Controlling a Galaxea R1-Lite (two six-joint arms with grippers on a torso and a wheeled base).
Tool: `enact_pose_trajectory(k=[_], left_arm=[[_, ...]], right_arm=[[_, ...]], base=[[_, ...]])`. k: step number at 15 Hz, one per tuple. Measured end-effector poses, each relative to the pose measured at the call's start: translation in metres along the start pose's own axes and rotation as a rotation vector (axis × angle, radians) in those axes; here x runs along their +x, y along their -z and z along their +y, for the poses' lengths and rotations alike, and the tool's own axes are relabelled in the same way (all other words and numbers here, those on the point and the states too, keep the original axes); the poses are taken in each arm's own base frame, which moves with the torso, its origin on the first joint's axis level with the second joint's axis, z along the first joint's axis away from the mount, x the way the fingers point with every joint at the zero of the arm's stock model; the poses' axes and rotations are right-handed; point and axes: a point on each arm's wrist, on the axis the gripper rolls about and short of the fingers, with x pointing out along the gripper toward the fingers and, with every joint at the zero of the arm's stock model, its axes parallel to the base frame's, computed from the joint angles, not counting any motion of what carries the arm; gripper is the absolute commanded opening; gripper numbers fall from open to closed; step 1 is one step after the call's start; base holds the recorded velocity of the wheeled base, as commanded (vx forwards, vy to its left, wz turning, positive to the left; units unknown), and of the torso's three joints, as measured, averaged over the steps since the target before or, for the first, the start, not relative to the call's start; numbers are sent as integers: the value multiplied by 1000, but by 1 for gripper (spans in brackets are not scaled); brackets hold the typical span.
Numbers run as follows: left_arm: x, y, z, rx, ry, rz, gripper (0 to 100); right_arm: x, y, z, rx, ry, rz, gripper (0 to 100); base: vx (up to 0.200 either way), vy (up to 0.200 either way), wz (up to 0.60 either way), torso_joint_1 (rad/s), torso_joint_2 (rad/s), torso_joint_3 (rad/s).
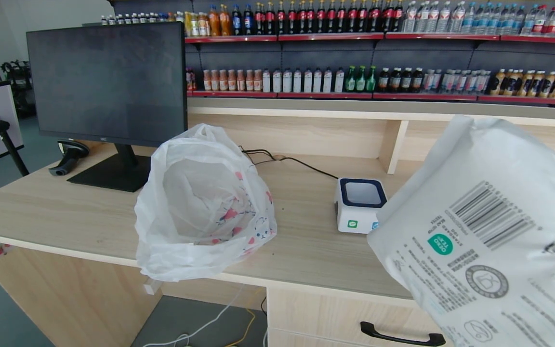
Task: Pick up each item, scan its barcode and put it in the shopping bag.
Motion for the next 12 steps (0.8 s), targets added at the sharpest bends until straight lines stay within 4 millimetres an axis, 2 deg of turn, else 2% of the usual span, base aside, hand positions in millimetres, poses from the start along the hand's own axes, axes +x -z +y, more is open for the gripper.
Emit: enact_pose_trajectory(k=[5,12], left_arm=[[0,0,0,0,0,0,100],[0,0,0,0,0,0,100]], right_arm=[[-3,5,0,-57,-30,-1,0],[-6,8,2,-270,-47,-12,0]], base=[[0,0,0,0,0,0],[0,0,0,0,0,0]])
